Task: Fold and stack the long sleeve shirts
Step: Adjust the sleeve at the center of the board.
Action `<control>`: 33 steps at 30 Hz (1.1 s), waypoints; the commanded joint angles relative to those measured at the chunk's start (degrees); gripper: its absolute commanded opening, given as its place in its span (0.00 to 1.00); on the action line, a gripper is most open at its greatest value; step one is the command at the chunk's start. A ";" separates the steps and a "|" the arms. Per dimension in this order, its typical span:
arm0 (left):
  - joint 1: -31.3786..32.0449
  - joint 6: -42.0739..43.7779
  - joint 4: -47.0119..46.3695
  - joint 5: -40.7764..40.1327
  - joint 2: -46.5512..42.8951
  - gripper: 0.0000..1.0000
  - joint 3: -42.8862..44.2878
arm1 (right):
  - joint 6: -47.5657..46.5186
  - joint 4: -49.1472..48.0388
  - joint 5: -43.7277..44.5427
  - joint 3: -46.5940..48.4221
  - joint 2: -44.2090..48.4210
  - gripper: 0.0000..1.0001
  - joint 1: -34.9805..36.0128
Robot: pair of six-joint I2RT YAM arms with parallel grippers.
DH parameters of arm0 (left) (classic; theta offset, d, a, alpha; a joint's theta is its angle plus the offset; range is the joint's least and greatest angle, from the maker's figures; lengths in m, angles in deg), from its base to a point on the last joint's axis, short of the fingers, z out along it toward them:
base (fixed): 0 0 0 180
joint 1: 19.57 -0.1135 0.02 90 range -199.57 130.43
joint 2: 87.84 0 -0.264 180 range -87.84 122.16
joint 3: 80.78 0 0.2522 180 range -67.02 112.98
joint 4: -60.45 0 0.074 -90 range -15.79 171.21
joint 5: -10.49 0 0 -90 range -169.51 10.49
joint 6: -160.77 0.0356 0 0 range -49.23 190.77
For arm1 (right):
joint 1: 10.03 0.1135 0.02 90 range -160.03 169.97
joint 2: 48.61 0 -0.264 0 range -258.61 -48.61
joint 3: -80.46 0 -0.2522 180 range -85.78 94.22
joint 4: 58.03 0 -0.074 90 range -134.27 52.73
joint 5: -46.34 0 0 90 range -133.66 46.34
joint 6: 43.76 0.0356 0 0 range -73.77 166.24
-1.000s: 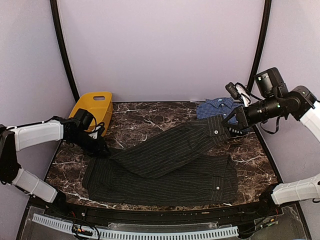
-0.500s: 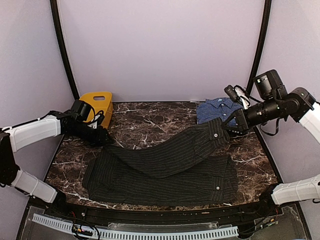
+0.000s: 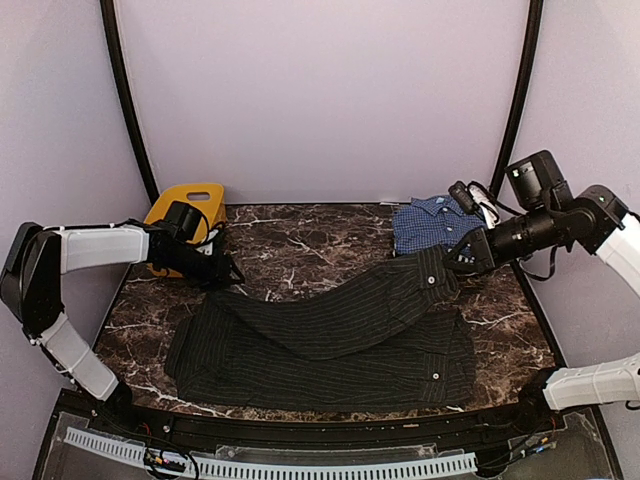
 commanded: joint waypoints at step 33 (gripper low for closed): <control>11.92 -3.12 -12.73 -1.97 -11.08 0.48 -12.18 | 16.65 -5.21 36.87 -16.53 -16.11 0.64 8.36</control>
